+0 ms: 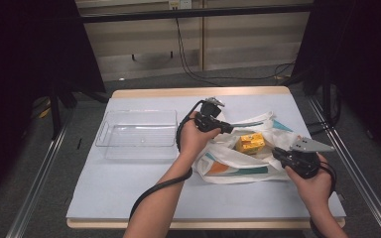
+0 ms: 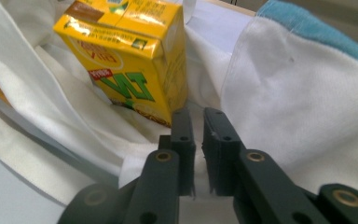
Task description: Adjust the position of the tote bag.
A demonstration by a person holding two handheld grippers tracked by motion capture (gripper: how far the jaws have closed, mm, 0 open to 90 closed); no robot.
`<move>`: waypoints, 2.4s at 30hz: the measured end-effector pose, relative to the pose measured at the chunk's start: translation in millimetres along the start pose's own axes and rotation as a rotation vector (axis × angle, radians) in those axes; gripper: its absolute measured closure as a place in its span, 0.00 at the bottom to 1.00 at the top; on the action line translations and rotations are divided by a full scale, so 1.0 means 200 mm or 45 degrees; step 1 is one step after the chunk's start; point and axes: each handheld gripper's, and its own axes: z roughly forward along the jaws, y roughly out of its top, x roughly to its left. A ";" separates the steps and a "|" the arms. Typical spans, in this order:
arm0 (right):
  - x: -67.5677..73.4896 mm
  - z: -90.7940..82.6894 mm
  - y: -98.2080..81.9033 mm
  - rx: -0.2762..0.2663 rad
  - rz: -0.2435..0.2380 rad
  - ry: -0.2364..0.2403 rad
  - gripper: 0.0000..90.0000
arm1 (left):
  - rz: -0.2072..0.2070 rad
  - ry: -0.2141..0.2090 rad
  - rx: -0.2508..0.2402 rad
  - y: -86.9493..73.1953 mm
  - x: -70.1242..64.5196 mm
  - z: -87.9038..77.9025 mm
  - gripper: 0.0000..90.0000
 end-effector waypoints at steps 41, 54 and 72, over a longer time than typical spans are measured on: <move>-0.05 0.10 0.04 0.093 -0.079 -0.079 0.96 | 0.050 -0.077 0.047 -0.22 -0.13 -0.06 1.00; -0.09 0.11 -0.02 0.088 -0.017 -0.073 1.00 | 0.038 -0.073 0.020 -0.30 -0.15 -0.05 1.00; -0.09 0.09 -0.05 0.003 0.079 -0.008 0.86 | 0.025 -0.106 -0.041 -0.32 -0.14 -0.05 0.91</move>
